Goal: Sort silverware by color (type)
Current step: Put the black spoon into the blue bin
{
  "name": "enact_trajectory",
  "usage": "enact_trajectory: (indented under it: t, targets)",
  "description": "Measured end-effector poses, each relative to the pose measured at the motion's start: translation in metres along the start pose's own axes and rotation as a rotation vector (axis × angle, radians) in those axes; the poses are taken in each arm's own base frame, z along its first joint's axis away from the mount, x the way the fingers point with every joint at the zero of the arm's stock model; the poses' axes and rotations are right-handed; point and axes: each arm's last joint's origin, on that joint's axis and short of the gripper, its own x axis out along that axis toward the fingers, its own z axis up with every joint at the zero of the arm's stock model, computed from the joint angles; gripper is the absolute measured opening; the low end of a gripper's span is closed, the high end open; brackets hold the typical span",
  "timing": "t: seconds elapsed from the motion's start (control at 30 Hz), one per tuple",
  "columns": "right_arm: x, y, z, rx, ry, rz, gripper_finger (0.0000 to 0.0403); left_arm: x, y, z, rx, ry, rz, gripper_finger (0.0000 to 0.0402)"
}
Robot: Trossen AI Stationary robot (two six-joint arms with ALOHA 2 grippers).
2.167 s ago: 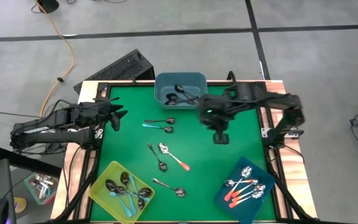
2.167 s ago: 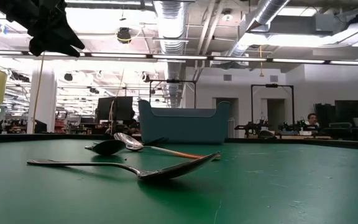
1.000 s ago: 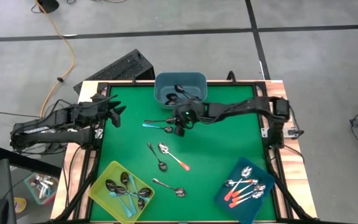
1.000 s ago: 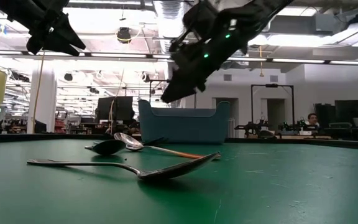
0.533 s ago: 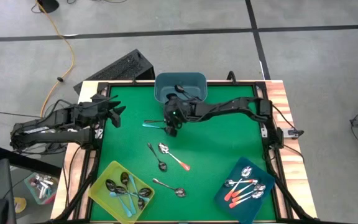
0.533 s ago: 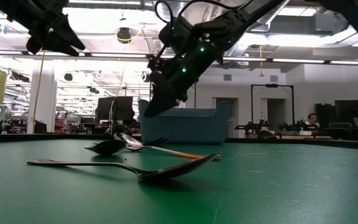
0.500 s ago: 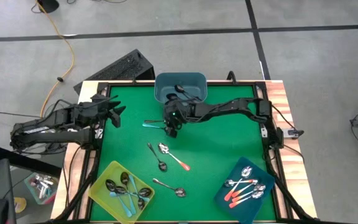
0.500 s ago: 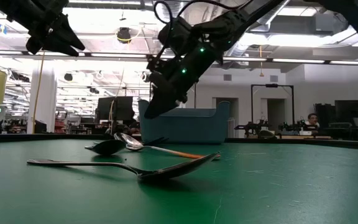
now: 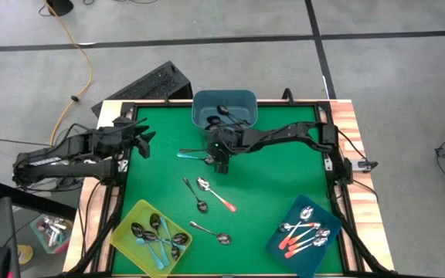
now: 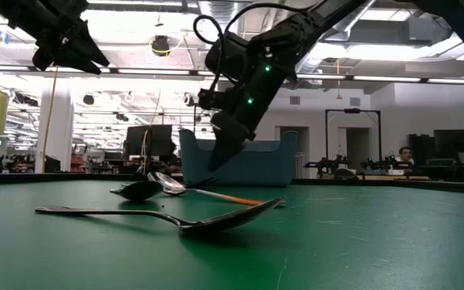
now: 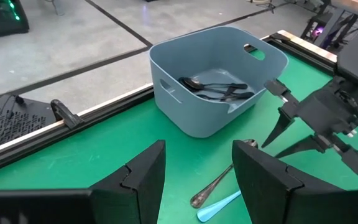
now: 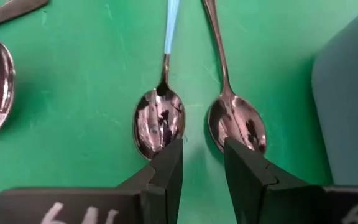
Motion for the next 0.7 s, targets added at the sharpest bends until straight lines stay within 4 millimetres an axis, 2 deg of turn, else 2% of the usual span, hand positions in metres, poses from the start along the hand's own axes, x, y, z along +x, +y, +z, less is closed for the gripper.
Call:
enact_trajectory:
  t: [0.23,0.53,0.7]
  targets:
    - [0.0018,-0.0065,-0.0041,-0.046,0.017,-0.052,0.0124,0.0000,0.0001,-0.0001,0.001,0.001,0.000,0.0170]
    - [0.0042,-0.0052,-0.0075,-0.354,0.017,-0.045,0.0124,0.0000,0.0006,-0.0011,0.017,0.011,0.005,0.0170]
    - [0.0042,-0.0062,-0.0070,-0.434,0.015,-0.054,0.0124,0.0000,0.0006,-0.0012,0.020,0.012,0.005,0.0170]
